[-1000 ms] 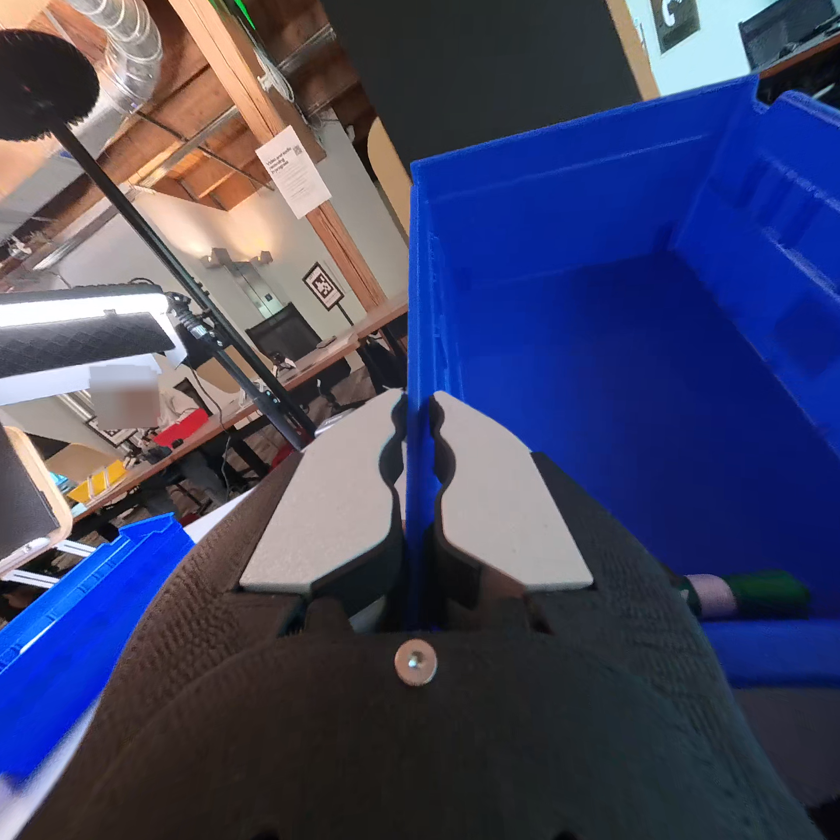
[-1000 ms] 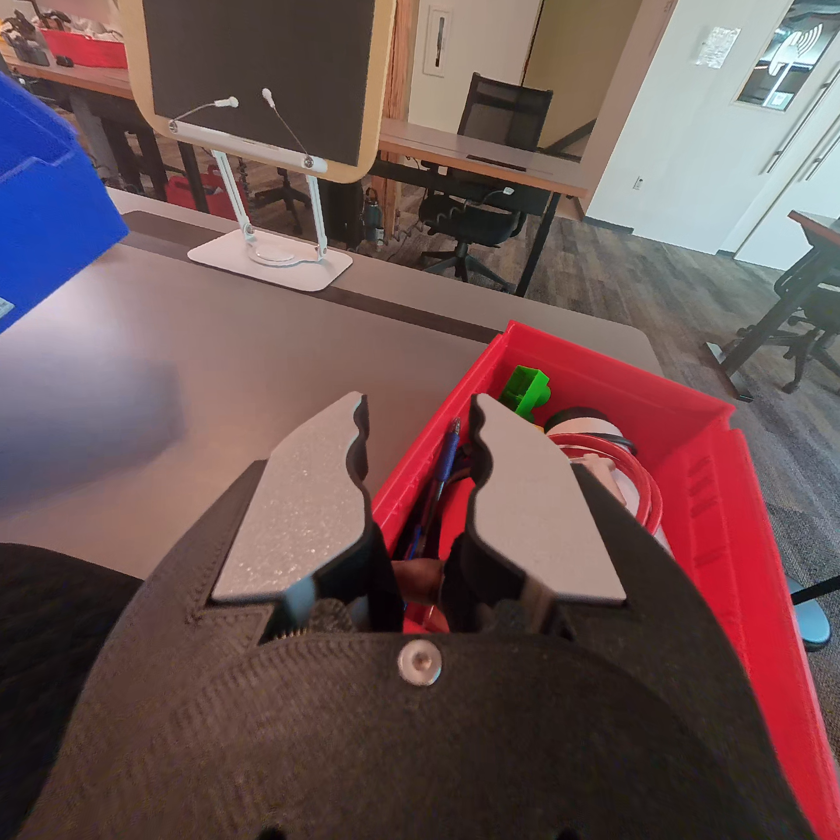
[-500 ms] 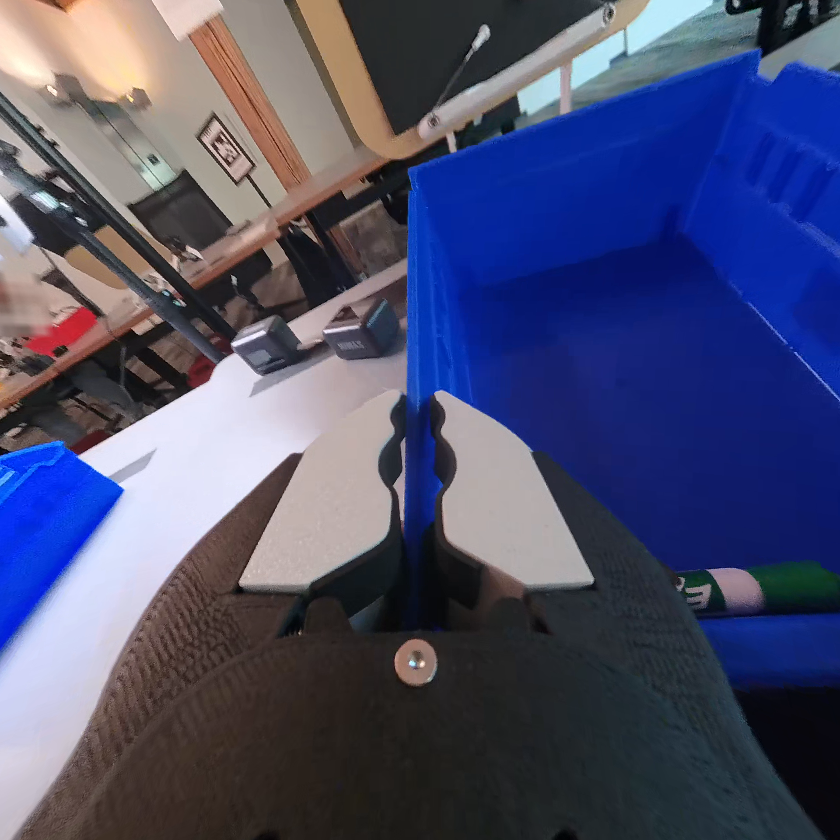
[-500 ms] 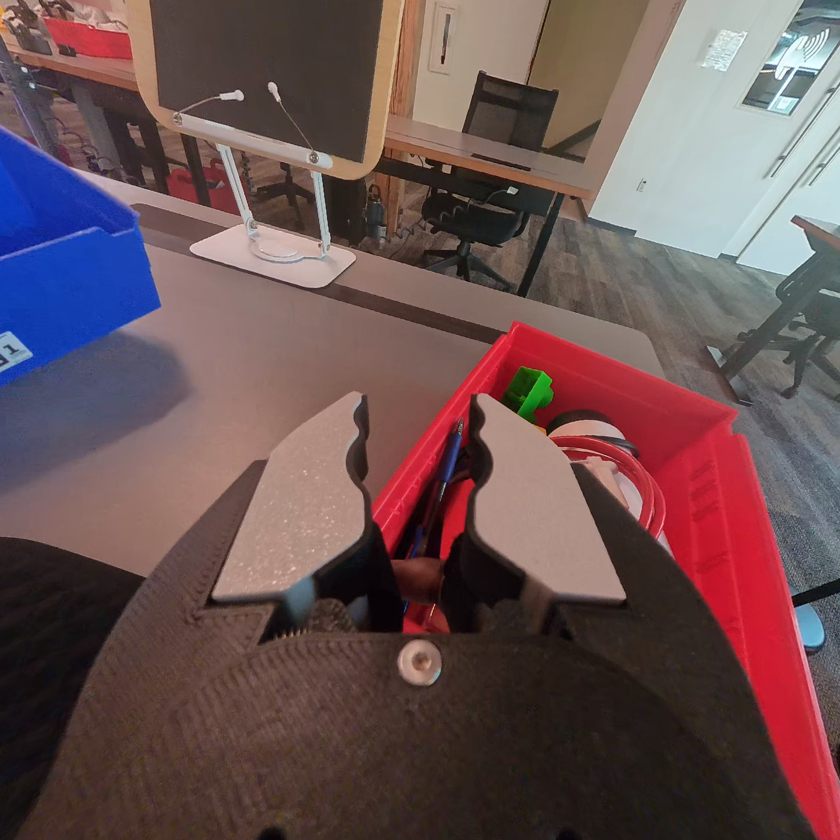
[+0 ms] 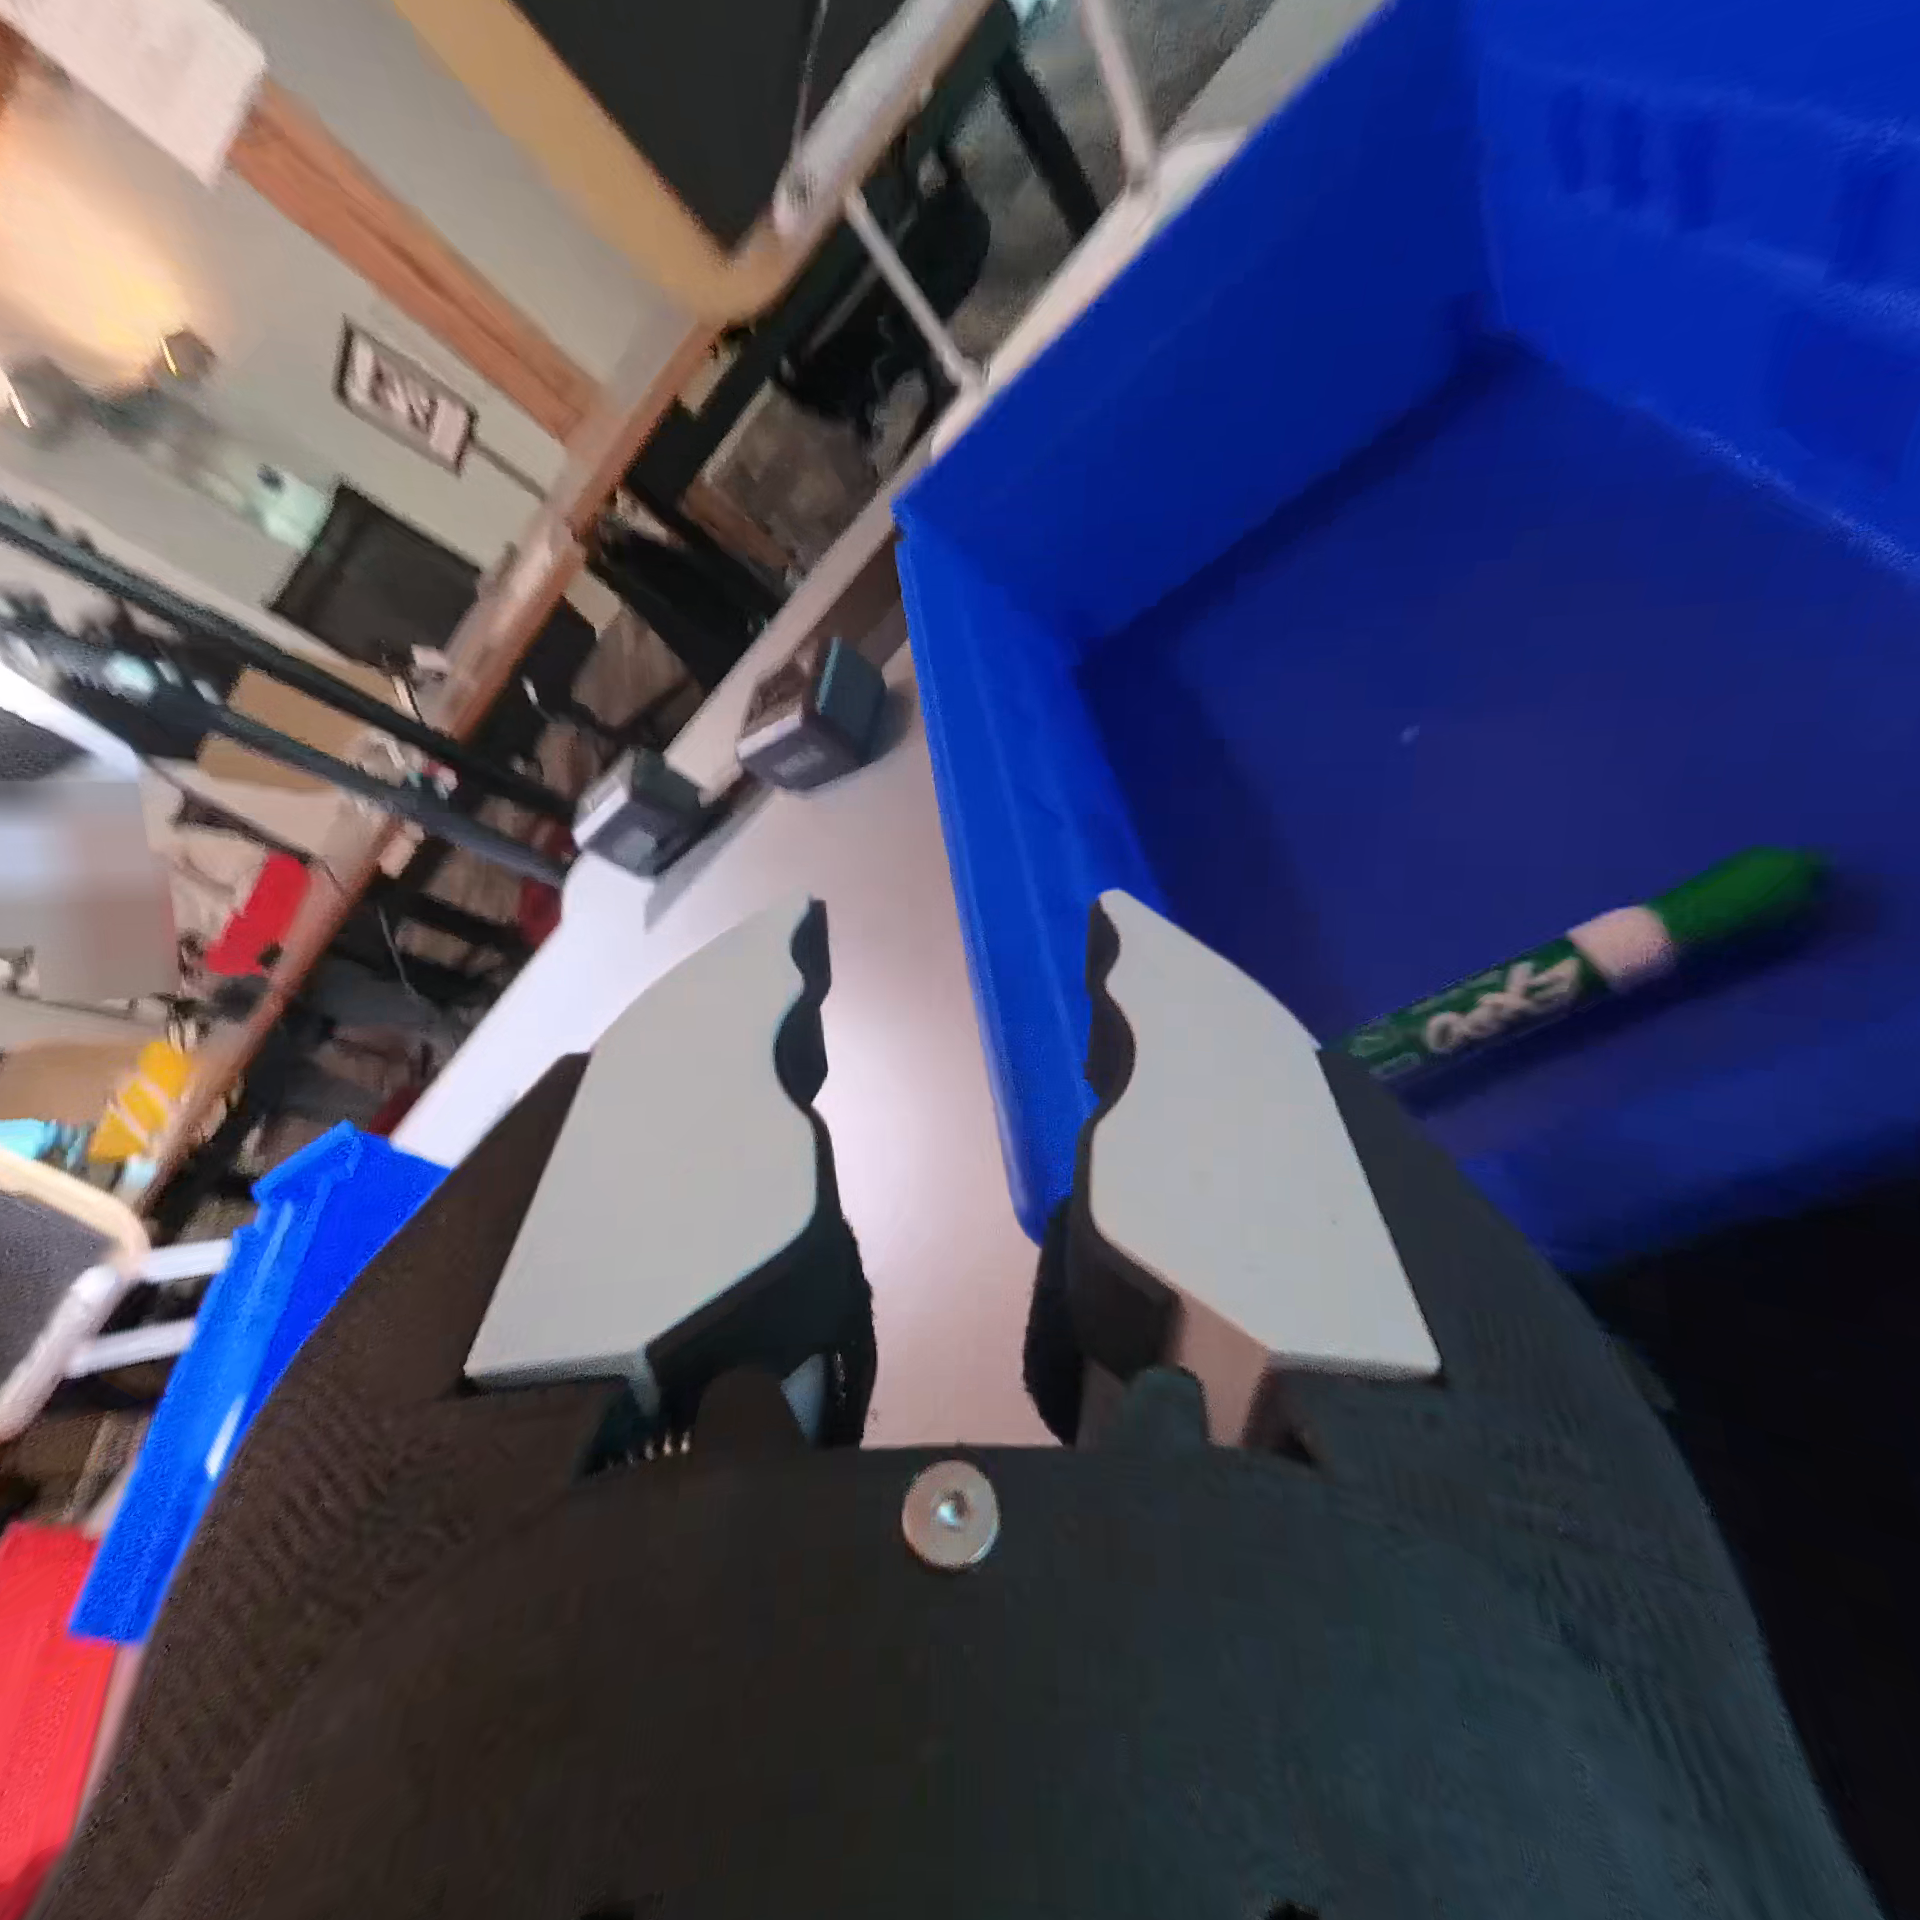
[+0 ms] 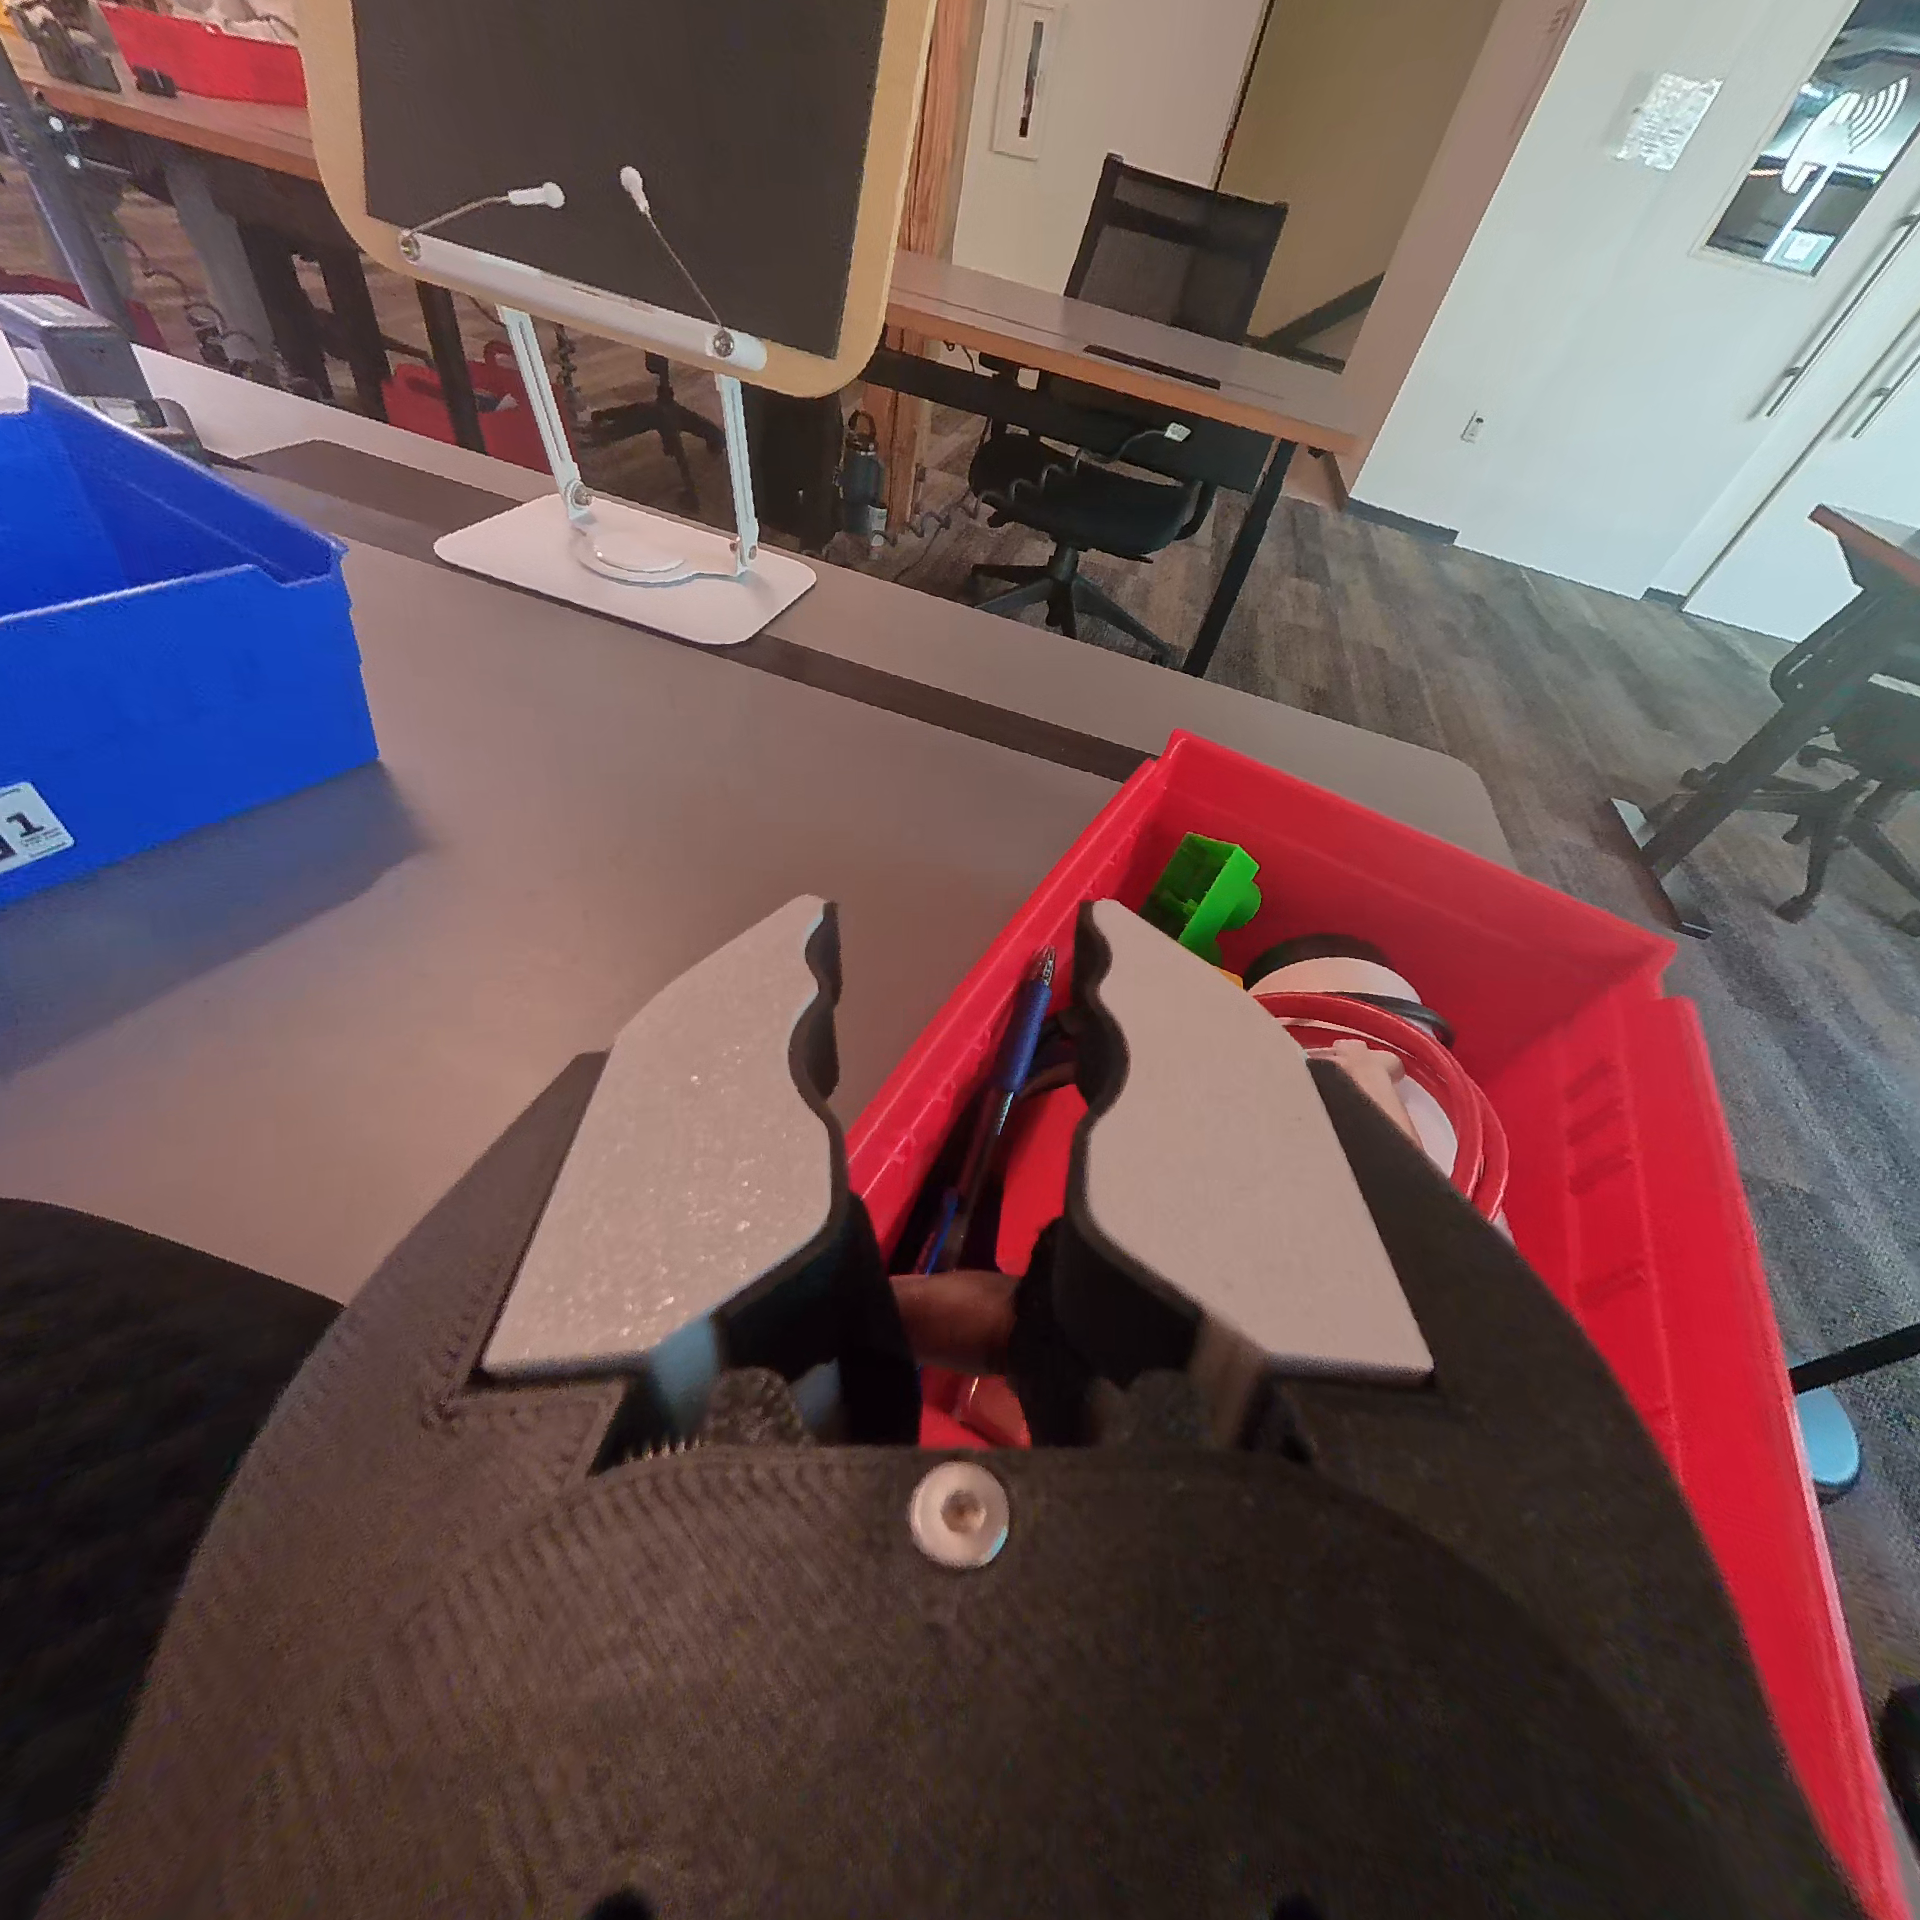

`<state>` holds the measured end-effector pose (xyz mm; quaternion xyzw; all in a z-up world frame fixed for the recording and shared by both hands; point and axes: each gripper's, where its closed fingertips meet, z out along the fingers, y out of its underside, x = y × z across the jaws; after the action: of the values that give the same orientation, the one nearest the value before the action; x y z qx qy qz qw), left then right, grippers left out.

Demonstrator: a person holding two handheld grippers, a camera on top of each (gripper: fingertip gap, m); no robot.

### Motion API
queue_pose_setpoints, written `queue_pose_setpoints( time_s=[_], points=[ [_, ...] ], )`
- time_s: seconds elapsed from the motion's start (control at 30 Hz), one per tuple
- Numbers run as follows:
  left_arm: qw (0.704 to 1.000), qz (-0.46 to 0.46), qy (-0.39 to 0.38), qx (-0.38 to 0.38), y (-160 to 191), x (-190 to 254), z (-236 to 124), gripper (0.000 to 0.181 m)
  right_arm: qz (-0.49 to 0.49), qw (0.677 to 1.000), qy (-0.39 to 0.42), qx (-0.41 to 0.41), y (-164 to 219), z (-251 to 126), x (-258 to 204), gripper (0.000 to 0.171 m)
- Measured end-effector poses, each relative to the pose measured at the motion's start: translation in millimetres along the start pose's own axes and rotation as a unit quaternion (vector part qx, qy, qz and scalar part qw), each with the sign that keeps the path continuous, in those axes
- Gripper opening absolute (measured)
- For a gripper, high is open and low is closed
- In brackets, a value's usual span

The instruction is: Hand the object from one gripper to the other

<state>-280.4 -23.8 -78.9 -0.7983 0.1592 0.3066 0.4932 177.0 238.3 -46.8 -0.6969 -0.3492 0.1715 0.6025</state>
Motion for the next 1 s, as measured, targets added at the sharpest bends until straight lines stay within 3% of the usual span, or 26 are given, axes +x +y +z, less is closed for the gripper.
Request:
queue_pose_setpoints(
  time_s=[0.07,0.13,0.23,0.33,0.5,0.73,0.93,1.0],
  points=[
    [0.996,0.010,0.040,0.075,-37,9,-20,0.046,-0.004,1.000,-0.005,0.001,0,-1,-2,0.043],
    [0.978,0.039,0.161,0.129,-66,43,-34,0.045,-0.006,1.000,-0.013,0.006,-2,-3,-5,0.044],
    [0.939,0.124,0.319,0.044,-59,80,-30,0.048,-0.011,1.000,-0.018,0.015,-7,-6,-7,0.044],
    [0.917,0.185,0.339,-0.105,-32,76,5,0.051,-0.021,0.999,-0.023,0.021,-10,-10,-9,0.044],
    [0.853,0.261,0.378,-0.247,10,88,36,0.058,-0.038,0.999,-0.027,0.028,-12,-14,-11,0.044],
    [0.820,0.306,0.400,-0.273,39,112,52,0.051,-0.053,0.997,-0.034,0.034,-14,-17,-14,0.044],
    [0.830,0.310,0.383,-0.262,45,114,64,0.044,-0.068,0.996,-0.038,0.040,-17,-18,-19,0.044],
    [0.828,0.316,0.377,-0.270,49,112,65,0.029,-0.072,0.996,-0.039,0.042,-18,-18,-21,0.044]
  ],
)
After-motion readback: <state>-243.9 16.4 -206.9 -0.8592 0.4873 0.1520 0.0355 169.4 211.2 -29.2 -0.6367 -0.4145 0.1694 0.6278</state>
